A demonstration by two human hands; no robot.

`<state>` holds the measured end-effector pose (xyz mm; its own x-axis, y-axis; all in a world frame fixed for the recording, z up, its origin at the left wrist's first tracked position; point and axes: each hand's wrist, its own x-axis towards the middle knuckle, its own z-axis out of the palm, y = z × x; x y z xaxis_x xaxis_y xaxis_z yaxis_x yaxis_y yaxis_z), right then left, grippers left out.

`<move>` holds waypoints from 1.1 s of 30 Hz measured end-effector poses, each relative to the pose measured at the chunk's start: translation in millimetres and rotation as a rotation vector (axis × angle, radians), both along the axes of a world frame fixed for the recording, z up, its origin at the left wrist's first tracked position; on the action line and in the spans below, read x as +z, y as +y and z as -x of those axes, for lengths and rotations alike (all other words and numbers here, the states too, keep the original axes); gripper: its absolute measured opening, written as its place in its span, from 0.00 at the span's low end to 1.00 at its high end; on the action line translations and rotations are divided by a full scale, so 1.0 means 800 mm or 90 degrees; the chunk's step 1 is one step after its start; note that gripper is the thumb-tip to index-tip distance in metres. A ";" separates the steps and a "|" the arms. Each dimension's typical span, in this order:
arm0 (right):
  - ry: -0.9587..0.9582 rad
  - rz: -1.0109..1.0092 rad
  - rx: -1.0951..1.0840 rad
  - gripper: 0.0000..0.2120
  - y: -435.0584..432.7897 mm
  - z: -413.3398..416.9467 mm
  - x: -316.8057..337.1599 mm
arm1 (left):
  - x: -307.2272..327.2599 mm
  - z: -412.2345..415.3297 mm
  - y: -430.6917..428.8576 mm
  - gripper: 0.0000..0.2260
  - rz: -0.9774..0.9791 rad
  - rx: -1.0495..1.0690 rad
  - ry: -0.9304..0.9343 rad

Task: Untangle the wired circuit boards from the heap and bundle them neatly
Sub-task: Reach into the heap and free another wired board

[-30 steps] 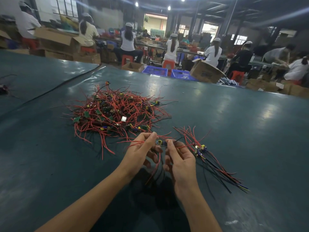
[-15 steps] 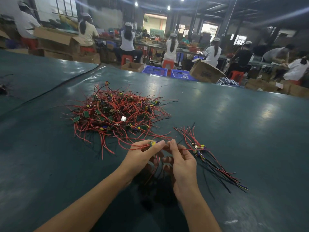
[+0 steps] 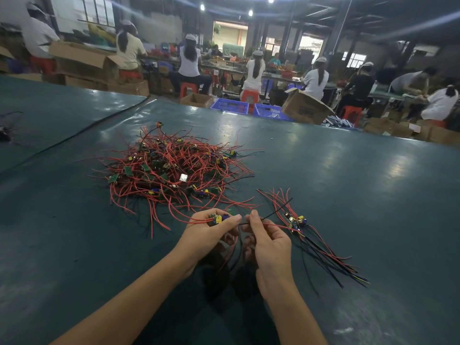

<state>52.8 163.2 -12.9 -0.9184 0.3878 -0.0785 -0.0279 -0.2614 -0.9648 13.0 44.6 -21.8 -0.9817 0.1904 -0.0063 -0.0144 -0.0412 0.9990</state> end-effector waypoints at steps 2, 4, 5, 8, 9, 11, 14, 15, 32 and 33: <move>0.012 0.024 -0.020 0.13 0.002 0.000 0.001 | 0.000 -0.002 0.000 0.12 -0.004 -0.022 -0.024; 0.019 0.042 -0.026 0.13 0.003 -0.002 0.002 | 0.000 -0.003 0.001 0.18 0.000 -0.033 -0.050; 0.020 0.051 -0.028 0.13 0.004 -0.002 0.002 | 0.001 -0.004 0.002 0.20 0.007 -0.033 -0.057; 0.010 0.064 -0.032 0.08 0.005 -0.001 0.002 | 0.002 -0.004 0.003 0.19 0.012 -0.021 -0.036; 0.005 0.068 -0.036 0.07 0.005 -0.001 0.002 | 0.003 -0.005 0.003 0.17 0.010 -0.015 -0.029; -0.002 0.086 -0.050 0.06 0.007 0.001 0.003 | 0.004 -0.006 0.003 0.11 0.008 -0.009 -0.011; 0.000 0.109 -0.060 0.06 0.010 0.001 0.003 | 0.004 -0.006 0.004 0.09 0.004 0.003 0.010; 0.000 0.101 -0.055 0.07 0.011 0.000 0.003 | 0.005 -0.006 0.004 0.10 0.005 0.009 0.017; -0.049 0.121 -0.040 0.15 -0.001 0.011 0.003 | 0.011 -0.008 0.007 0.14 0.001 0.043 0.034; -0.050 0.130 -0.067 0.14 0.006 0.014 0.005 | 0.014 -0.008 0.007 0.15 -0.010 0.046 0.025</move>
